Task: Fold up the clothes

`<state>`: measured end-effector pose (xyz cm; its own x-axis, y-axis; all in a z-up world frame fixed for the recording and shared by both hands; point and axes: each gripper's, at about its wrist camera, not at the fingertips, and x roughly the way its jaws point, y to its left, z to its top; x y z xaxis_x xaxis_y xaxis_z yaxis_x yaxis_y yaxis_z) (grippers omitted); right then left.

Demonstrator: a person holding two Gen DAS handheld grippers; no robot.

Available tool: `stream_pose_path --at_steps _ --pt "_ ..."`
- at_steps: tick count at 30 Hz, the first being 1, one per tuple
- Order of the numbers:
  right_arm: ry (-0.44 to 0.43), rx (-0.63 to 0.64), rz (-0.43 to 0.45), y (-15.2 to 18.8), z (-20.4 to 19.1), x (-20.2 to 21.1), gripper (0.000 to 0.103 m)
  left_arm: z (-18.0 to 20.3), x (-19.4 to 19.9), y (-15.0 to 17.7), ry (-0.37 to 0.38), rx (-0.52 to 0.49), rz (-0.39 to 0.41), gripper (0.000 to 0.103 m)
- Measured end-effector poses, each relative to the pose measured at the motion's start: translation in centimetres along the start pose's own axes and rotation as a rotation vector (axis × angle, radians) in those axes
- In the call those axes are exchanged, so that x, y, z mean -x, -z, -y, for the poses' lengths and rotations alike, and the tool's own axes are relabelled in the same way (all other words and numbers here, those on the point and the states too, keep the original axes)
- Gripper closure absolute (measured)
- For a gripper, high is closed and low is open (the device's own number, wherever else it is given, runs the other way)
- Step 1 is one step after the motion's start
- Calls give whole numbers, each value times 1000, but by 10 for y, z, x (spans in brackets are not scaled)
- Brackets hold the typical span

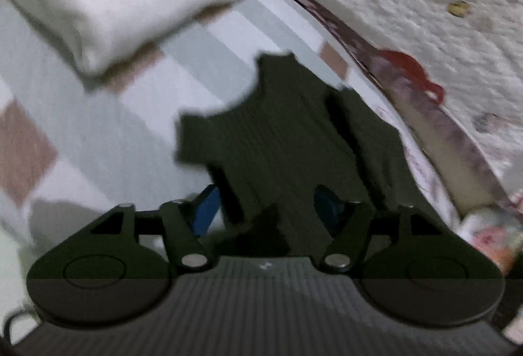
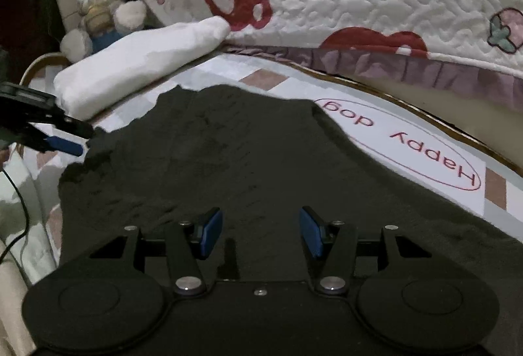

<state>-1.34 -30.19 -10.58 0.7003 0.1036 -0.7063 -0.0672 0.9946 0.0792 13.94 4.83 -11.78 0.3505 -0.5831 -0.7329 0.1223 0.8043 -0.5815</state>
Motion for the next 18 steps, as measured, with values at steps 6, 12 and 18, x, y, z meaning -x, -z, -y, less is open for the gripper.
stream_pose_path --at_steps 6,12,18 --pt "-68 31 1 6 -25 10 45 -5 -1 28 3 57 -119 36" --pt "-93 106 -43 6 -46 7 45 -10 -3 35 12 37 -34 36" --pt "-151 198 -82 7 -74 -2 45 3 -9 37 -42 -82 70 34"
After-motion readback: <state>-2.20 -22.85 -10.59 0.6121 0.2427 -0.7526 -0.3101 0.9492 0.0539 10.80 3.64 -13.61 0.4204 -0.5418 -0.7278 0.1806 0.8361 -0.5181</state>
